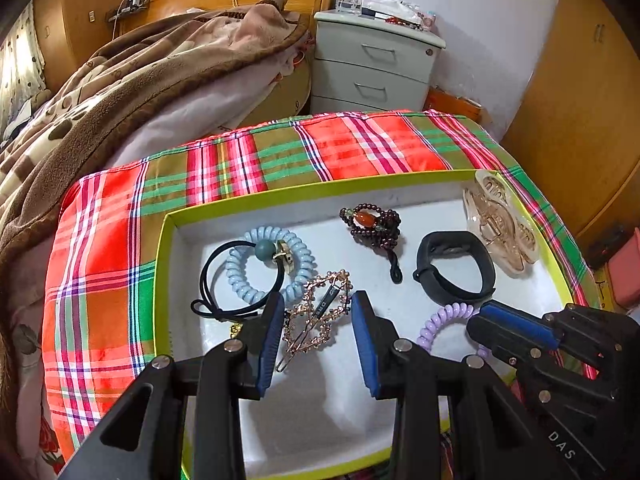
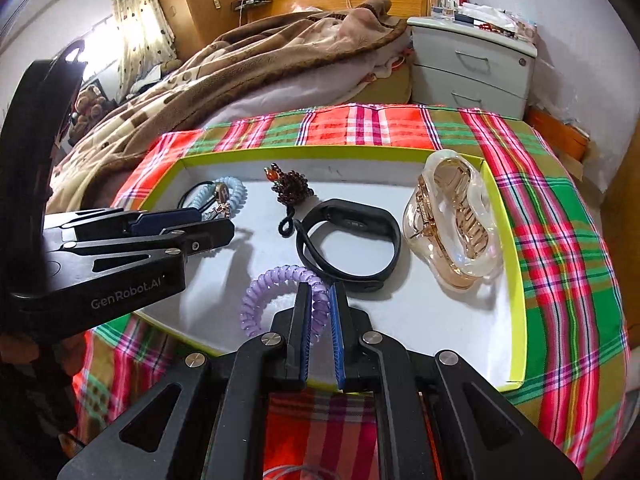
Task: Organize jewelry
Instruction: 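Carry the gold clip and lavender coil tie over the yellow box with both tools, then open the left tool to release the gold clip while the right tool releases the coil tie, then move both tools back over the bedspread toward the grey cable and gold ring, then grasp the gold ring with the right tool while the left tool grasps the grey looped cable, then carry the grey cable and gold ring into the yellow box with both tools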
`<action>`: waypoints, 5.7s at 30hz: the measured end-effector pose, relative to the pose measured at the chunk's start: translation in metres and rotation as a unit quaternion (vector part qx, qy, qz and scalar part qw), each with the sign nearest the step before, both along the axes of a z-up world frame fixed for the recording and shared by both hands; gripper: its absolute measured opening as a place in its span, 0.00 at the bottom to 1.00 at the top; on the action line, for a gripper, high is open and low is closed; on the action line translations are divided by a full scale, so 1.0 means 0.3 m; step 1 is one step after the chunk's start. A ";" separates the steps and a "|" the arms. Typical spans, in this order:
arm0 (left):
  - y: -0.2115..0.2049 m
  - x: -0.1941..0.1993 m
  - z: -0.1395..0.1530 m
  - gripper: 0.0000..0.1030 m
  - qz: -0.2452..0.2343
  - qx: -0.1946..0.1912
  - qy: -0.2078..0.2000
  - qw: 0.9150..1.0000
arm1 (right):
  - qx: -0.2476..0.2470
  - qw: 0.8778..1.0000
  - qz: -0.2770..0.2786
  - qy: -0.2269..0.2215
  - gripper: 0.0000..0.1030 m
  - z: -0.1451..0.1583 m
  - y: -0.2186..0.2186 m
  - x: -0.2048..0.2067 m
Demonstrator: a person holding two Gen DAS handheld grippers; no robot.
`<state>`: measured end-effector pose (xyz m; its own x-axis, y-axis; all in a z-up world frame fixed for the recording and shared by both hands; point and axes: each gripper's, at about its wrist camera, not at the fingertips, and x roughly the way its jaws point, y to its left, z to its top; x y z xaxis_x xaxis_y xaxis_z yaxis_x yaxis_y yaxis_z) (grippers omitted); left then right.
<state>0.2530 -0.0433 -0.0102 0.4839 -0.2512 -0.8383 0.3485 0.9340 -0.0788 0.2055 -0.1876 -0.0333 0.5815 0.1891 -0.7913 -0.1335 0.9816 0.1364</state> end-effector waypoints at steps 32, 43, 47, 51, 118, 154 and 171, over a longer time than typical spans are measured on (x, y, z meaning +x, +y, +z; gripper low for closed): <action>-0.011 -0.001 -0.019 0.40 -0.001 -0.002 0.025 1.000 | 0.020 1.000 -0.019 0.001 0.12 0.007 -0.026 -0.012; 0.023 -0.068 0.060 0.40 0.005 -0.018 -0.001 1.000 | 0.044 0.998 -0.041 -0.025 0.13 0.064 -0.089 -0.093; 0.036 -0.116 0.096 0.40 0.004 -0.031 -0.012 0.999 | 0.053 0.996 -0.057 -0.034 0.13 0.081 -0.135 -0.148; 0.046 -0.176 0.124 0.41 0.002 -0.045 -0.021 0.999 | 0.060 0.995 -0.075 -0.041 0.14 0.090 -0.180 -0.203; -0.163 -0.490 -0.039 0.13 -0.039 -0.061 0.030 0.997 | 0.041 0.996 -0.078 -0.029 0.28 -0.001 -0.258 -0.431; 0.068 -0.448 0.072 0.13 0.008 -0.090 -0.015 0.996 | -0.029 0.998 -0.039 -0.044 0.22 0.051 -0.113 -0.381; 0.049 -0.268 0.193 0.13 -0.001 -0.101 -0.038 0.994 | -0.021 0.997 -0.036 -0.070 0.22 0.134 -0.096 -0.174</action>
